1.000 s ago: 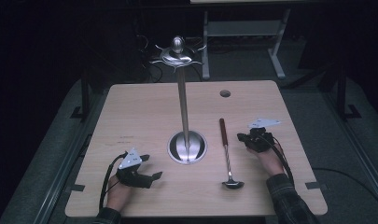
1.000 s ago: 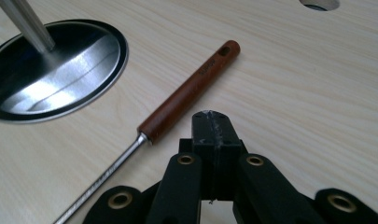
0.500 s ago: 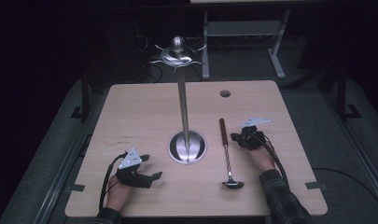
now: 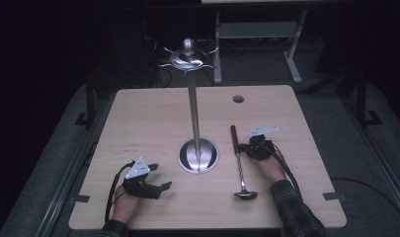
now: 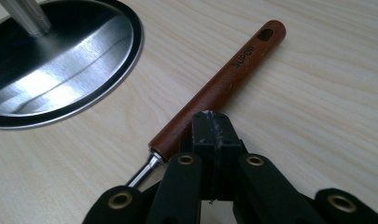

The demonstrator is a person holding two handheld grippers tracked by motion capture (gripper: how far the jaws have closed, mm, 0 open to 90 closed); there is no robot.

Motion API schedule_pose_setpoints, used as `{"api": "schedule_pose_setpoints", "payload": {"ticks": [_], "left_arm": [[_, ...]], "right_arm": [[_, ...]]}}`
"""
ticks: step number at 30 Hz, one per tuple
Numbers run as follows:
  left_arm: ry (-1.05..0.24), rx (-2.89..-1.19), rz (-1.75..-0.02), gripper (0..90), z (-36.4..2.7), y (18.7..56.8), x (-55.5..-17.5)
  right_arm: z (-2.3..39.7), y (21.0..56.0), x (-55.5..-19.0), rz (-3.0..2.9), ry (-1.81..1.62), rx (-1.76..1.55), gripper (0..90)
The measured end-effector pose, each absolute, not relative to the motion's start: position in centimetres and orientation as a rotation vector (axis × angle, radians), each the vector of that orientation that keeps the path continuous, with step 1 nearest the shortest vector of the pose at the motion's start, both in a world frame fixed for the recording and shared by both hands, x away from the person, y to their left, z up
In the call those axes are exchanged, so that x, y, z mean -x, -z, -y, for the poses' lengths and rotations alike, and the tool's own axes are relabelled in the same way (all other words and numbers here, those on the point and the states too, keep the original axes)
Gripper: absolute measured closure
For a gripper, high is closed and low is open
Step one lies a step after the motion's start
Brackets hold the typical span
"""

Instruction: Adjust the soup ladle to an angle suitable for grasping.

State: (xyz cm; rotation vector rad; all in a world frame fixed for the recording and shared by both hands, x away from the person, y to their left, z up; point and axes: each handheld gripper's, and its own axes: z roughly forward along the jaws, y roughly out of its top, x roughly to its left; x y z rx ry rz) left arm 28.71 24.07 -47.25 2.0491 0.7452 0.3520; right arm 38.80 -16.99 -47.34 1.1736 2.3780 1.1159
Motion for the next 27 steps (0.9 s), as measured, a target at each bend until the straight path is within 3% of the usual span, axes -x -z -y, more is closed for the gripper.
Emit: {"api": "schedule_pose_setpoints", "payload": {"ticks": [27], "left_arm": [[-0.355,-2.051,-0.74,14.2,-24.1,47.3,-28.7]], "right_arm": [[13.9,46.8,-38.0,-2.508,-1.131,-1.023,89.8]]}}
